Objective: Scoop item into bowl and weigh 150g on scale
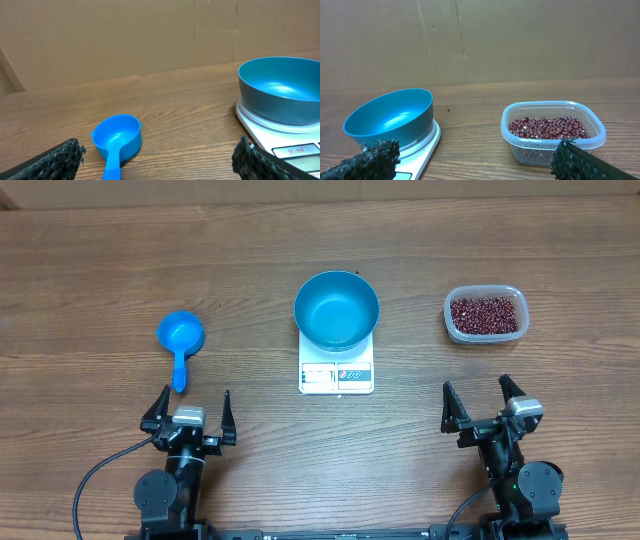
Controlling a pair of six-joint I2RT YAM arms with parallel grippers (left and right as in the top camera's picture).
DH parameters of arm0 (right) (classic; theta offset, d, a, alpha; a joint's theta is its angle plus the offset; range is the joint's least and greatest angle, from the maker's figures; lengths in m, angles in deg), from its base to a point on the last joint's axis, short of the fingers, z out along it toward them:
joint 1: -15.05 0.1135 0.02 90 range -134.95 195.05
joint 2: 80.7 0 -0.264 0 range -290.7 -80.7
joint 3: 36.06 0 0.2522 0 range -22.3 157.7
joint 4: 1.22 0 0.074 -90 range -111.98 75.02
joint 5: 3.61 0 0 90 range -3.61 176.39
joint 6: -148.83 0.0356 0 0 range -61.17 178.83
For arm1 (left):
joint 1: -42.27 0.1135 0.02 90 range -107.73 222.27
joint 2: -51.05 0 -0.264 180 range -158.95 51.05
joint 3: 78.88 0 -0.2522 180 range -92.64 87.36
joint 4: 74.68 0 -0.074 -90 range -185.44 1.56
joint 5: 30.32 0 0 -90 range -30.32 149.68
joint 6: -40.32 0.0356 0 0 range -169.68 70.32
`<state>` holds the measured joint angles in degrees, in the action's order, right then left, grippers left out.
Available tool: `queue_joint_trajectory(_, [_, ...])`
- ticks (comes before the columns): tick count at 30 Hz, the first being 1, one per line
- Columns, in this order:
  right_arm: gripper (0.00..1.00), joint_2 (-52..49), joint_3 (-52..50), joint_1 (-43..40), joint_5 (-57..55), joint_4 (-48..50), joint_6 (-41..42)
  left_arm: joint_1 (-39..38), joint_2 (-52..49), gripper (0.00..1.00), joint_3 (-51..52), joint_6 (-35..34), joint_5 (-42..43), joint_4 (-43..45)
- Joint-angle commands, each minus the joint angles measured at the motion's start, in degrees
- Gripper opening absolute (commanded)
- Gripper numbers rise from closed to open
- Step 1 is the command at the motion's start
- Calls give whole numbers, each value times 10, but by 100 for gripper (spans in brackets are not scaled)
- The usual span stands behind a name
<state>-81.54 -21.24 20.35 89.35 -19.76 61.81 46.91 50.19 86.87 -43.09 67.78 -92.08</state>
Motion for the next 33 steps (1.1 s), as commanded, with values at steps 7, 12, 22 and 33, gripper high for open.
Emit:
queue_joint_trajectory(7, [100, 7, -6, 3, -4, 2, 2, 5, 6, 99, 2, 11, -2, -2])
queue_joint_trajectory(12, [100, 7, -6, 3, -4, 2, 2, 5, 6, 100, 2, 11, -2, -1])
queue_joint_trajectory(22, [100, 7, -6, 3, -4, 2, 2, 5, 6, 100, 2, 4, 8, 5])
queue_joint_trajectory(33, [100, 7, -6, 3, -4, 2, 2, 6, -92, 100, -67, 1, 13, 0])
